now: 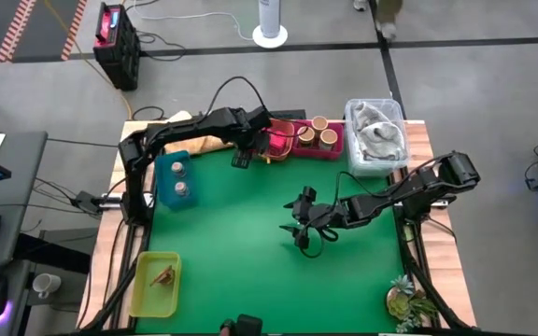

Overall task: Sort spices by type
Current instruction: Put the red seasoning can into the orange bin

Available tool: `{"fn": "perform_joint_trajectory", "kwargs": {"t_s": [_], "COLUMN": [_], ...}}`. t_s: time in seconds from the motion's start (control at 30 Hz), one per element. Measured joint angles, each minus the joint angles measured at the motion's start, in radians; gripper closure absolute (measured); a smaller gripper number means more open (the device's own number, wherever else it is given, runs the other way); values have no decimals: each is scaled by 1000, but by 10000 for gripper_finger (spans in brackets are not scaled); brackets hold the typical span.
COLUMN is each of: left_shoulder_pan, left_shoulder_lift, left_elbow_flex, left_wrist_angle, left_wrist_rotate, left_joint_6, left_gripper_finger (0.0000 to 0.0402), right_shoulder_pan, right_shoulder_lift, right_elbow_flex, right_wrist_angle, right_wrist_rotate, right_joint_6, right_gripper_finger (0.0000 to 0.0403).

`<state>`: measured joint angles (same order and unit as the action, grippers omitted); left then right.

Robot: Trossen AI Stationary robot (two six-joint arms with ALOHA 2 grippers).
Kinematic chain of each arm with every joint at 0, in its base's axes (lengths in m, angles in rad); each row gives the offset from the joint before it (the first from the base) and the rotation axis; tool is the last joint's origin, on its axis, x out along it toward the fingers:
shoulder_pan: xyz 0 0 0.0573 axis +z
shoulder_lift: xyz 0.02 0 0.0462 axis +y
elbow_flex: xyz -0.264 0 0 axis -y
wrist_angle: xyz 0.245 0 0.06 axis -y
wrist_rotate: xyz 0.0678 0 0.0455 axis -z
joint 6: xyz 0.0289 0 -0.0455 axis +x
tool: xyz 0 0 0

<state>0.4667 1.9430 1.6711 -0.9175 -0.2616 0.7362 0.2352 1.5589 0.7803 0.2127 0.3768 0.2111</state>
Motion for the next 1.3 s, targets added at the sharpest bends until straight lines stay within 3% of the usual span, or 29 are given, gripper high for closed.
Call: {"fn": "perform_joint_trajectory", "kwargs": {"t_s": [0.33, 0.7, 1.3], "left_shoulder_pan": [19, 10, -12], "left_shoulder_lift": [0, 21, 24], "left_elbow_flex": [81, 60, 59], "left_wrist_angle": [-2, 60, 15], "left_wrist_rotate": [-9, -80, -53], "left_joint_6": [-59, -91, -125], "left_gripper_finger": [187, 186, 181], "right_shoulder_pan": [0, 15, 21], "right_shoulder_lift": [0, 0, 0], "right_elbow_flex": [0, 0, 0], "right_wrist_angle": [6, 8, 6], "right_wrist_rotate": [0, 0, 0], "right_joint_6": [-2, 2, 1], "right_gripper_finger": [67, 67, 67]}}
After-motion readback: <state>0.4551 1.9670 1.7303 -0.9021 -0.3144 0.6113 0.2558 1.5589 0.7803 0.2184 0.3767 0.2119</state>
